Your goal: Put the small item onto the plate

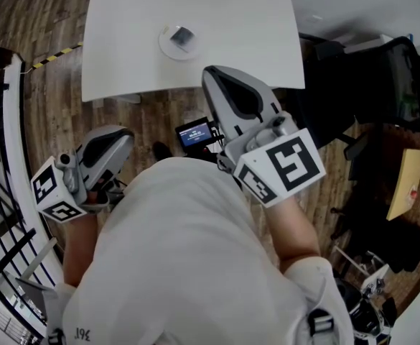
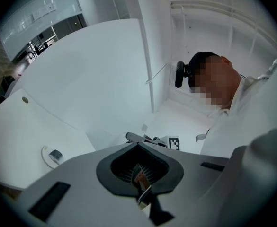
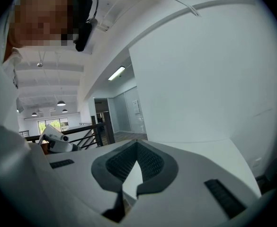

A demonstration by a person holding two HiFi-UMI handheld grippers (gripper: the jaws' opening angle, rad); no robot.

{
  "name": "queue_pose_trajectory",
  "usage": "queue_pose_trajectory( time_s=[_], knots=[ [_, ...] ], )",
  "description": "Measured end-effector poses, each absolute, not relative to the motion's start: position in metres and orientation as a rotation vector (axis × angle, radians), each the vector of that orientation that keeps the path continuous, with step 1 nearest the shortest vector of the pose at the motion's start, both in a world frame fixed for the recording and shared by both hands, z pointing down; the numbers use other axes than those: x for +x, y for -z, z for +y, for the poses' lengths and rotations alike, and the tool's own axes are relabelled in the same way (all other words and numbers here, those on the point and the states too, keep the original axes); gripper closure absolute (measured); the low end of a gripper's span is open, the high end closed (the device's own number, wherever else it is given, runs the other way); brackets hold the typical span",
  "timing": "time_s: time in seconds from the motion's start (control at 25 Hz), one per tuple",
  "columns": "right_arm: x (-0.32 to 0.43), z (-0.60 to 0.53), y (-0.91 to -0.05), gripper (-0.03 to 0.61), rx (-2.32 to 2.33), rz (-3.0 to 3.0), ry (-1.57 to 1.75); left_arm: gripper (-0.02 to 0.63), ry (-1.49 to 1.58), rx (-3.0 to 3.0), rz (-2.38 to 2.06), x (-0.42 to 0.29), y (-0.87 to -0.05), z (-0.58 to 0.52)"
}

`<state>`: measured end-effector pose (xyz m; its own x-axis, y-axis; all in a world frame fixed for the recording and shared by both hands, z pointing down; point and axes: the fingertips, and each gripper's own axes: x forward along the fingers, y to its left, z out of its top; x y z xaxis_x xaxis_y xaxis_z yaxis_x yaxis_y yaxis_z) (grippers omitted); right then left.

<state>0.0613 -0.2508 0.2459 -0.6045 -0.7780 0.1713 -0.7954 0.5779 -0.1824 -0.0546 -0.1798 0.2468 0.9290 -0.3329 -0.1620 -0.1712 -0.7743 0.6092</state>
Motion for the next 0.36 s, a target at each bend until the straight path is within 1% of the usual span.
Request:
queue_pose_trajectory(
  time_s=[0.2, 0.36],
  knots=[
    [0.065, -0.251, -0.246, 0.578, 1.355, -2.710, -0.344, 0.607, 0.102, 2.686, -0.303, -0.023, -0.217, -0.163],
    [0.094, -0.255, -0.245, 0.578, 1.409, -2.652, -0.322, 0.607, -0.127, 2.990, 0.014, 0.049, -0.172, -0.129]
  ],
)
